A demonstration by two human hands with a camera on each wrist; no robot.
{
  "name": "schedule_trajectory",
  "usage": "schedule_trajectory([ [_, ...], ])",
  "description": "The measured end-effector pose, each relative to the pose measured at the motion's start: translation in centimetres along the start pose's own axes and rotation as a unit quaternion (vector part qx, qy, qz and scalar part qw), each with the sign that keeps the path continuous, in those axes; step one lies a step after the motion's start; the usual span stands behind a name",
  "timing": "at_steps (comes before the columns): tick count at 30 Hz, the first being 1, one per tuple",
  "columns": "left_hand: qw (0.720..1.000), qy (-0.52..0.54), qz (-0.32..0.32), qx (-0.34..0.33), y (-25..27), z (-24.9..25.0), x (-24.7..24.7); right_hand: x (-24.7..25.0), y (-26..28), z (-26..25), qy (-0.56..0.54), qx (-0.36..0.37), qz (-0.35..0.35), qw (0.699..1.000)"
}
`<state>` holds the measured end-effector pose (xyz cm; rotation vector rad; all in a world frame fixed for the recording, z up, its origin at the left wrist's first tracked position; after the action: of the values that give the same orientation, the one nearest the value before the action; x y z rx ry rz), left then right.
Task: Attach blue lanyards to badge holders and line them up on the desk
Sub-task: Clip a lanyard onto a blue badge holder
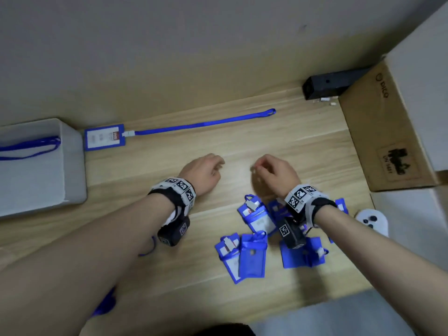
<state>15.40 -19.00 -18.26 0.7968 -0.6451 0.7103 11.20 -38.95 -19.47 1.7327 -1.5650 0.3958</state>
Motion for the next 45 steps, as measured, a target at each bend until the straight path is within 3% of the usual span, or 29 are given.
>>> schedule_trajectory([
  [4,0.997,0.007,-0.053,0.057,4.5,0.7,-4.3,-2.7,4.0,-2.1,0.08,0.072,-0.092,0.99],
  [6,0.992,0.01,-0.094,0.08,6.9,0.9,-6.8,-3.6,5.3,-2.5,0.088,0.091,-0.104,0.987],
  [9,0.986,-0.036,-0.138,0.081,9.7,1.6,-10.1,-4.3,6.2,-2.6,0.074,0.084,-0.061,0.992],
  [16,0.99,-0.066,-0.08,0.092,13.0,1.6,-12.5,-5.9,8.5,-4.5,0.03,0.116,0.012,0.993],
  [23,0.965,0.172,-0.021,0.195,16.0,-2.3,-9.6,-7.8,10.1,-7.2,-0.038,0.12,-0.023,0.992],
  [28,0.943,0.255,0.034,0.211,18.7,-5.7,-5.6,-12.1,11.3,-10.2,-0.101,0.103,-0.171,0.975],
  [31,0.92,0.329,0.091,0.192,19.6,-6.6,-2.5,-13.3,11.8,-13.2,-0.112,0.136,-0.217,0.96],
  [33,0.905,0.366,0.124,0.178,20.2,-6.7,-0.4,-13.1,11.7,-15.3,-0.128,0.152,-0.204,0.959],
  [36,0.904,0.363,0.16,0.158,21.2,-6.9,2.3,-12.0,11.0,-18.0,-0.137,0.167,-0.148,0.965],
  [41,0.86,0.389,0.221,0.245,24.4,-8.8,6.1,-9.5,10.7,-22.2,-0.089,0.176,-0.059,0.979],
  [45,0.83,0.46,0.149,0.277,26.0,-8.0,7.7,-8.2,11.7,-26.4,-0.062,0.239,-0.015,0.969],
])
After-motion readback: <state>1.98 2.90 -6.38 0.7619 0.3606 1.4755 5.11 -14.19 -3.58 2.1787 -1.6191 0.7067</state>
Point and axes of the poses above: each hand's wrist, its own y-axis away from the middle knuckle, its own x-axis out of the back of the hand, z = x × y, the point moved 9 cm from there along -y, towards the middle knuckle
